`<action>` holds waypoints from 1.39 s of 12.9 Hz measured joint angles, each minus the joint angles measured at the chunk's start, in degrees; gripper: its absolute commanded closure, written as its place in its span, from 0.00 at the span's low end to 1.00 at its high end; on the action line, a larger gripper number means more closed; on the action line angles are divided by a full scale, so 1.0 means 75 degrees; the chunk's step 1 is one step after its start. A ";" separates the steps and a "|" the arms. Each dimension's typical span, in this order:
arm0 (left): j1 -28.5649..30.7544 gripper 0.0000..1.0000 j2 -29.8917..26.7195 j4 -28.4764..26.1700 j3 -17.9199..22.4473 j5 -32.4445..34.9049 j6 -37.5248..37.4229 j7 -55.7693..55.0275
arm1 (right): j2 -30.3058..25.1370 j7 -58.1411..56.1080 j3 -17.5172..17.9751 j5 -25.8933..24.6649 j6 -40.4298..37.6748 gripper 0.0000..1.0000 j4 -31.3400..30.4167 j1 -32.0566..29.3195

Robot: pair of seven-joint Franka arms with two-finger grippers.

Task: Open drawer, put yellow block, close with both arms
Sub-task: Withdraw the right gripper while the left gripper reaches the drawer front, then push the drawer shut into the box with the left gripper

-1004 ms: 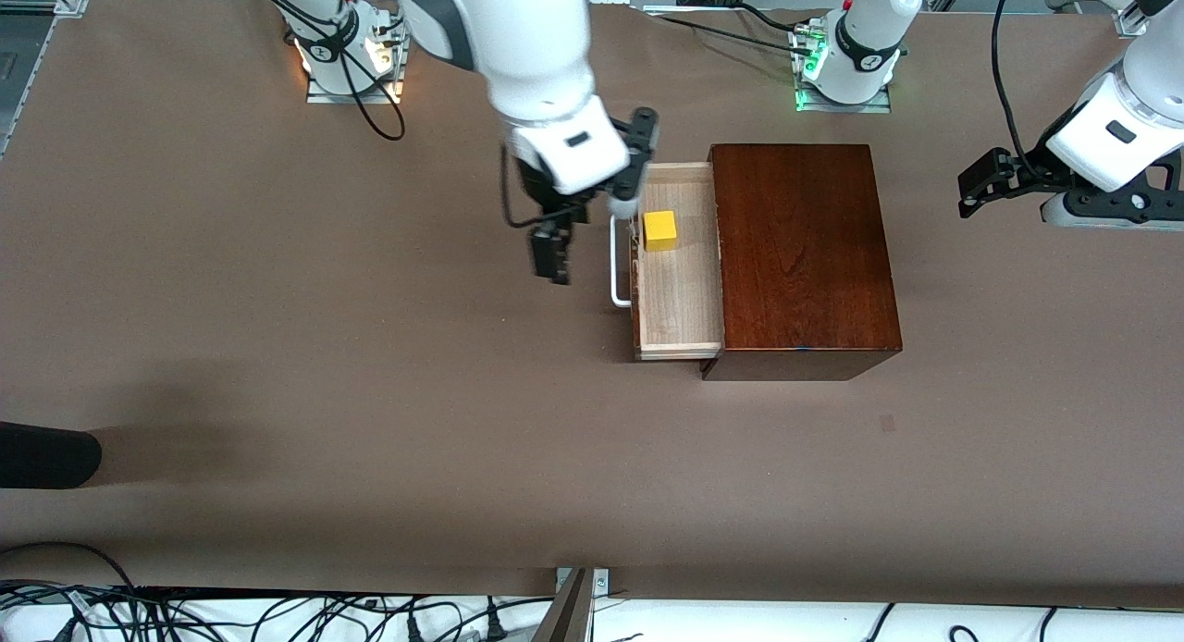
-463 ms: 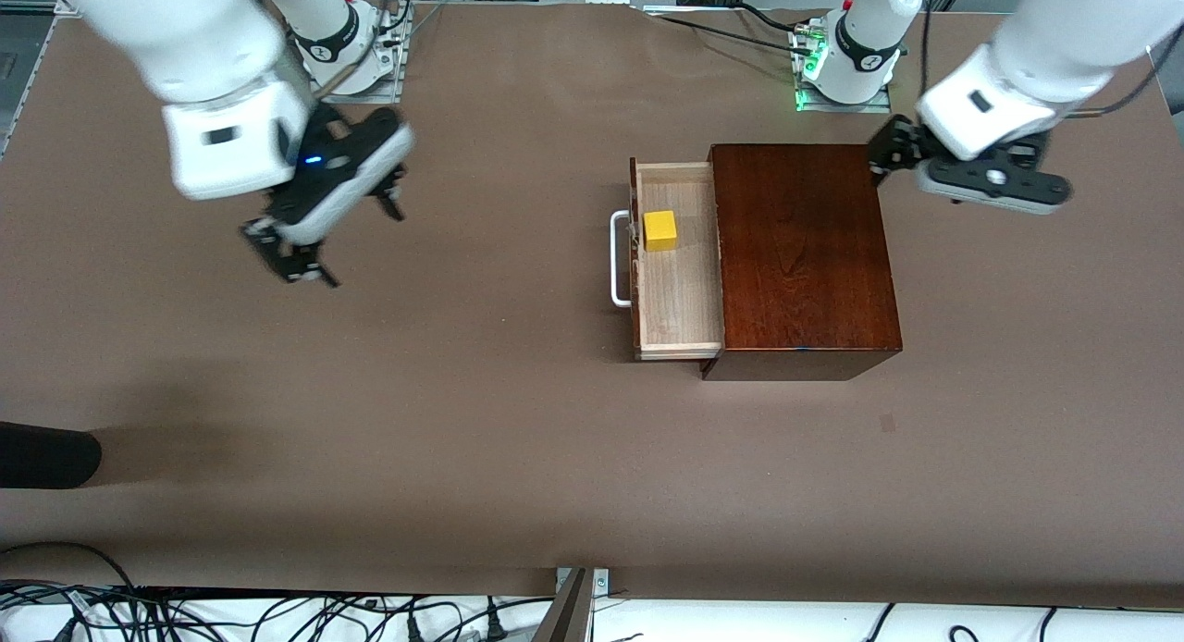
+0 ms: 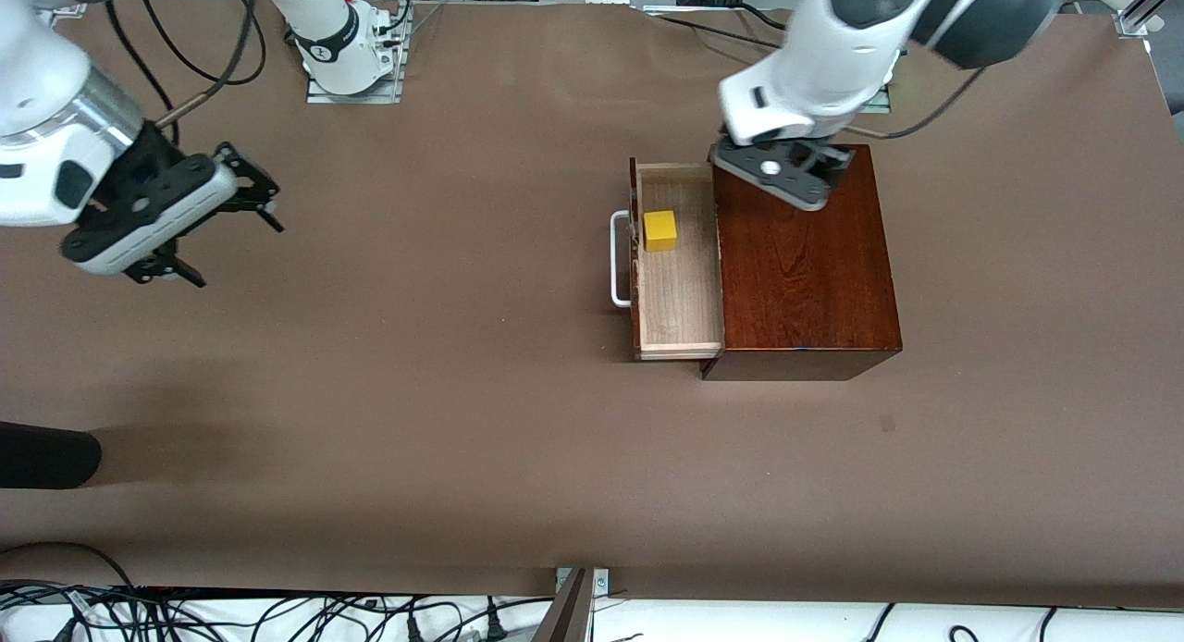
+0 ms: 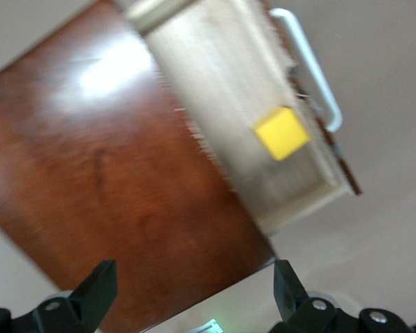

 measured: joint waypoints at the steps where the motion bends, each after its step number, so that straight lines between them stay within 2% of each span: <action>1: -0.0073 0.00 0.0291 0.0189 -0.0239 -0.0002 0.0004 -0.0009 | -0.0094 0.0012 0.0040 -0.0001 0.0056 0.00 -0.0274 -0.0223; 3: -0.0463 0.00 0.0948 0.0650 -0.0383 -0.0005 0.0008 0.0022 | -0.0184 0.0026 0.0352 -0.0002 0.0239 0.00 -0.0774 -0.0849; 6: -0.1124 0.00 0.1966 0.1167 -0.0415 -0.0004 0.0378 0.0607 | -0.0308 0.0363 0.1129 -0.0029 0.0534 0.00 -0.1177 -0.1812; 8: -0.1356 0.00 0.2431 0.1309 -0.0414 0.0000 0.0825 0.2021 | -0.0448 0.0997 0.1957 -0.0296 0.0536 0.00 -0.1330 -0.2517; 10: -0.1362 0.00 0.2708 0.1352 -0.0397 0.0000 0.1330 0.3713 | -0.0657 0.1778 0.2436 -0.0562 0.0497 0.00 -0.1549 -0.2818; 13: -0.1484 0.00 0.3363 0.1357 -0.0398 0.0000 0.2503 0.5556 | -0.0902 0.2182 0.2487 -0.0733 0.0466 0.00 -0.1934 -0.2861; 16: -0.1721 0.00 0.4135 0.1366 -0.0392 0.0060 0.3377 0.6042 | -0.0928 0.2349 0.2321 -0.0758 0.0356 0.00 -0.2078 -0.2915; 18: -0.1837 0.00 0.4385 0.1371 -0.0392 0.0725 0.3468 0.6083 | -0.0947 0.2367 0.2278 -0.0867 0.0333 0.00 -0.2068 -0.2908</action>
